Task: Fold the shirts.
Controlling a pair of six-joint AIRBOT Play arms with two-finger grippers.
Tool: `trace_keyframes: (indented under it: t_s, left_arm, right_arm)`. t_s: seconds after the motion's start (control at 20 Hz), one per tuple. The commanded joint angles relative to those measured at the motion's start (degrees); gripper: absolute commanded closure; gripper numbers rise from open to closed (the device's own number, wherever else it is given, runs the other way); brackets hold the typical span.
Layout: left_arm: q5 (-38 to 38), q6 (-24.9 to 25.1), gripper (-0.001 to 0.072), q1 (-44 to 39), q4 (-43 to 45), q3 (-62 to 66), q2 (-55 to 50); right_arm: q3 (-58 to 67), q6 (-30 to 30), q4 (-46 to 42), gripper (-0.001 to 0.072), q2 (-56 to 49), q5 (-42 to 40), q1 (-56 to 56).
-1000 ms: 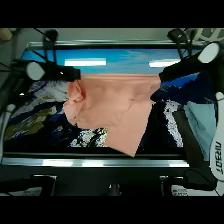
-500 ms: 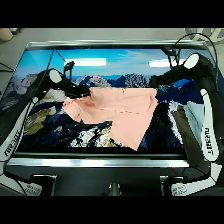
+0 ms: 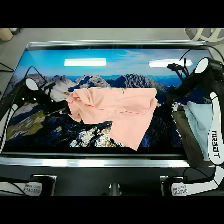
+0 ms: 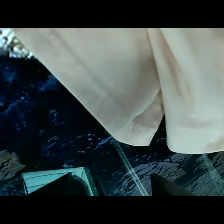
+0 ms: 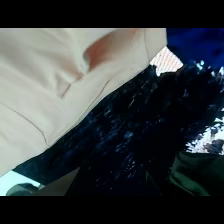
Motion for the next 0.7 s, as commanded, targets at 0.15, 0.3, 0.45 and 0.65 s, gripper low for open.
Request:
trace_keyframes:
  t_s: [0.15, 0.3, 0.45, 0.65]
  left_arm:
    - [13.92, -1.49, 0.0115, -2.38, -6.29, -10.51, -0.02]
    - [18.21, -3.10, 0.0116, -3.23, -6.25, -10.51, -0.37]
    - [21.05, -5.11, 0.0280, -3.32, -6.21, -10.51, -0.94]
    - [22.01, -4.31, 0.0679, -3.19, -6.03, -10.43, -1.05]
  right_arm:
    - [-3.87, -1.84, -0.20, 0.0323, 0.13, 2.62, 2.54]
    - [-3.87, -1.84, -0.31, 0.0323, 0.15, 3.13, 2.54]
    - [-3.87, -1.81, -0.31, 0.0322, 0.15, 3.52, 2.54]
    - [-5.40, -1.77, -0.52, 0.0277, 0.31, 4.92, 2.54]
